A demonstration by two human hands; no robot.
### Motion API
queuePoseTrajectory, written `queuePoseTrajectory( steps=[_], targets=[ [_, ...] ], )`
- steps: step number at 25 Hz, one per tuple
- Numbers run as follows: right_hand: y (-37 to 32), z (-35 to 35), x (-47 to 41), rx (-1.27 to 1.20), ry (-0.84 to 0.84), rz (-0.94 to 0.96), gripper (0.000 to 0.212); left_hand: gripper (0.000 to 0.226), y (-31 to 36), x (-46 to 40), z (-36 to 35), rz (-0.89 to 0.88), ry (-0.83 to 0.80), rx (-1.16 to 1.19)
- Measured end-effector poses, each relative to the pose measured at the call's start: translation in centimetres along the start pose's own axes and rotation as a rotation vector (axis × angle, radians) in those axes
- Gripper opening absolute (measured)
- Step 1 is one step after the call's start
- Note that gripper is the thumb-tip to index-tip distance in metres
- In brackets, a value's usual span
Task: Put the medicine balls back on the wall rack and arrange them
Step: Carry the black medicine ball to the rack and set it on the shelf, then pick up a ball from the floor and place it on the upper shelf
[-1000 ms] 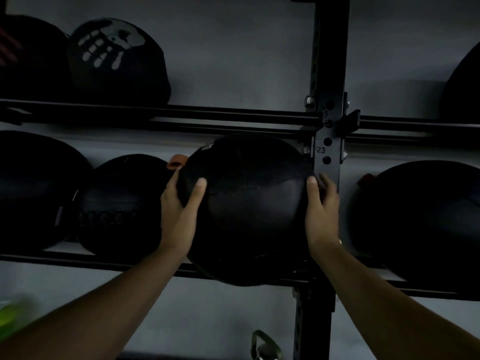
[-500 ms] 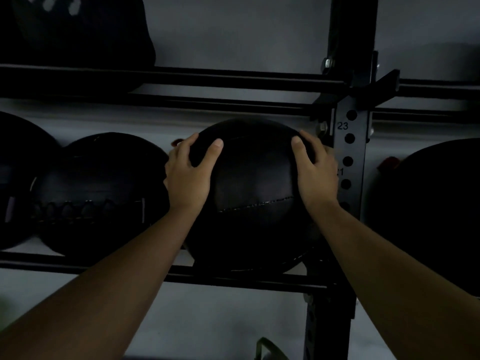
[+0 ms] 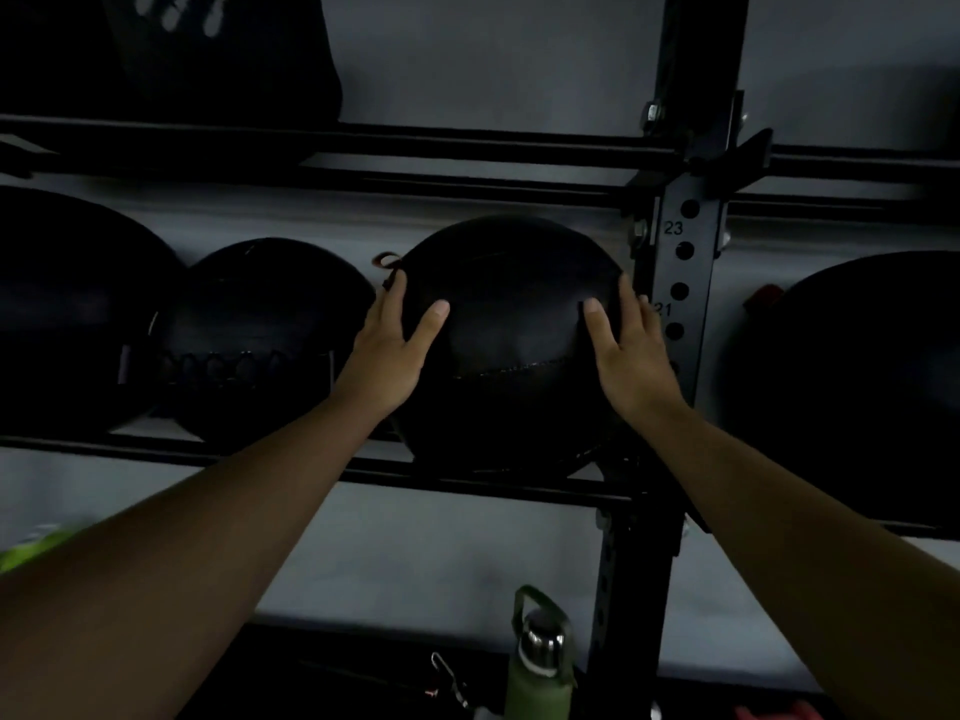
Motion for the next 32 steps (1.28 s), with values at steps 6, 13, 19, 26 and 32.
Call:
queuePoseTrajectory(
  steps=[6, 13, 19, 26, 32],
  targets=[
    [4.9, -2.4, 11.4, 0.012, 0.012, 0.03, 0.071, 0.08, -6.0, 11.2, 0.3, 0.076, -0.223, -0.218],
    [12.4, -10.9, 27.7, 0.236, -0.477, -0.245, 0.03, 0.037, -16.4, 26.4, -1.0, 0.305, -0.616, -0.349],
    [15.5, -17.5, 45.2, 0.391, -0.872, -0.573, 0.035, 0.031, -27.0, 40.1, 0.3, 0.406, -1.006, -0.398],
    [14.1, -22.4, 65.3, 0.461, -1.236, -1.038, 0.038, 0.046, -38.5, 53.7, 5.6, 0.671, -1.556, -0.44],
    [10.7, -18.7, 77.4, 0.438, -1.188, -1.312, 0.039, 0.045, -38.7, 61.0, 7.8, 0.67, -1.739, -0.452]
  ],
)
Point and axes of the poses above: each hand's wrist, its own x-axis away from the middle knuckle, its own z-axis out of the back of the hand, y = z × x, the point moved 3 cm from there along -x, towards the middle knuckle, and after that the axes turned 3 degrees about x, right-handed, at the moved point
